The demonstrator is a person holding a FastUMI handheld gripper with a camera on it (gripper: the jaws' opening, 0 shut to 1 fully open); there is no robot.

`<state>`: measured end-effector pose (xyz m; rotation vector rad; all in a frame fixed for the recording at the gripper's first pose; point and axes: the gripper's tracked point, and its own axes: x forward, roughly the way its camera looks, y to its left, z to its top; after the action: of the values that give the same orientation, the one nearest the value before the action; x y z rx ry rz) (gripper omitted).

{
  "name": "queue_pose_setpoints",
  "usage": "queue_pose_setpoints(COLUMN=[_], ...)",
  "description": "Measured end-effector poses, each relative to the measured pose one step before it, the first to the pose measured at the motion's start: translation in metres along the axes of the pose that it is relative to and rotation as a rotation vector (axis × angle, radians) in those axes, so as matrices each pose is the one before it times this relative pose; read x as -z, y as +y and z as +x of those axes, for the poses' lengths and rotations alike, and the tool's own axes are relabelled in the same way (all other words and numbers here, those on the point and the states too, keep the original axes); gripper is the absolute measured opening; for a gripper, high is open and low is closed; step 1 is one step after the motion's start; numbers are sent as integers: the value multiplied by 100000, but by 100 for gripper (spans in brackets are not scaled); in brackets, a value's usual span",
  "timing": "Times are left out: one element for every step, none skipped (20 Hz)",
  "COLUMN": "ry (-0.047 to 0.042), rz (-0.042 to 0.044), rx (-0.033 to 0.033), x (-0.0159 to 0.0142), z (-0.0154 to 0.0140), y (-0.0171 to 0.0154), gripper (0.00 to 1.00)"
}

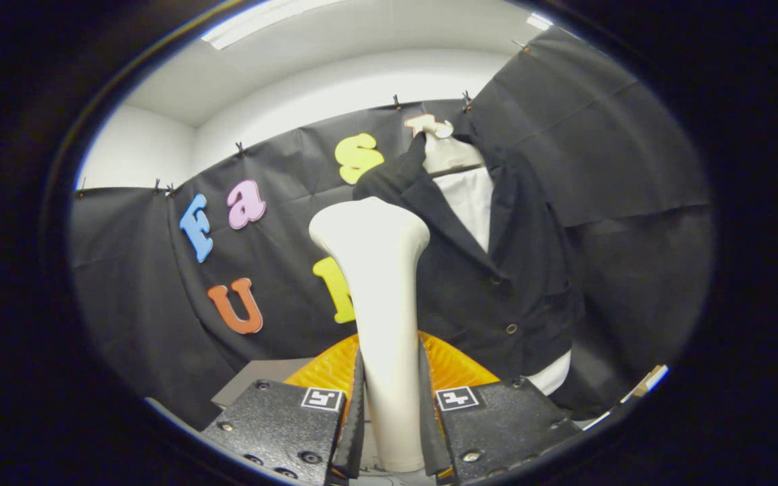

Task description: Iron the clothes twice with a garment steamer, once on the left side and once on the right side.

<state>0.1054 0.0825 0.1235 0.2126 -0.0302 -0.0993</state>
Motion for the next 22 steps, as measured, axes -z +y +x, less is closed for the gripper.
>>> queue_pose_setpoints(ry=[-1846, -1549, -1433, -1495, -1389, -1663, -1515, -1895, -1971, -2633, -2108, -2274, -957, -1912, -799, -680, -1094, -1097, -1217, -1106, -1041, -930], rz=[-258, -247, -17, 149, -87, 112, 120, 33, -554, -311, -920, -573, -940, -300, -1381, -1105, -771, -918, -812, -654, -877, -1250], rx=[591, 260, -189, -243, -103, -340, -519, -633, -471, -251, -497, -494, -741, -807, -662, -274, -507, -342, -232, -120, 80, 21], x=[-951, -808, -720, -739, -737, -806, -827, -781, -956, -896, -931, -668, -579, -617, -392, -66, -446, -346, -322, -148, -175, 104], z=[152, 236, 397, 607, 731, 942, 817, 878, 835, 978, 927, 787, 772, 914, 910, 736, 692, 808, 736, 555, 384, 545], y=[-657, -542, -559, -458, -551, -491, -471, -419, -405, -388, -373, -402, -224, 42, -167, -460, -150, -175, -84, 29, -71, 81], gripper=[37, 37, 37, 37, 37, 37, 37, 37, 37, 37, 37, 37, 37, 37, 37, 37, 37, 37, 37, 37, 37, 37])
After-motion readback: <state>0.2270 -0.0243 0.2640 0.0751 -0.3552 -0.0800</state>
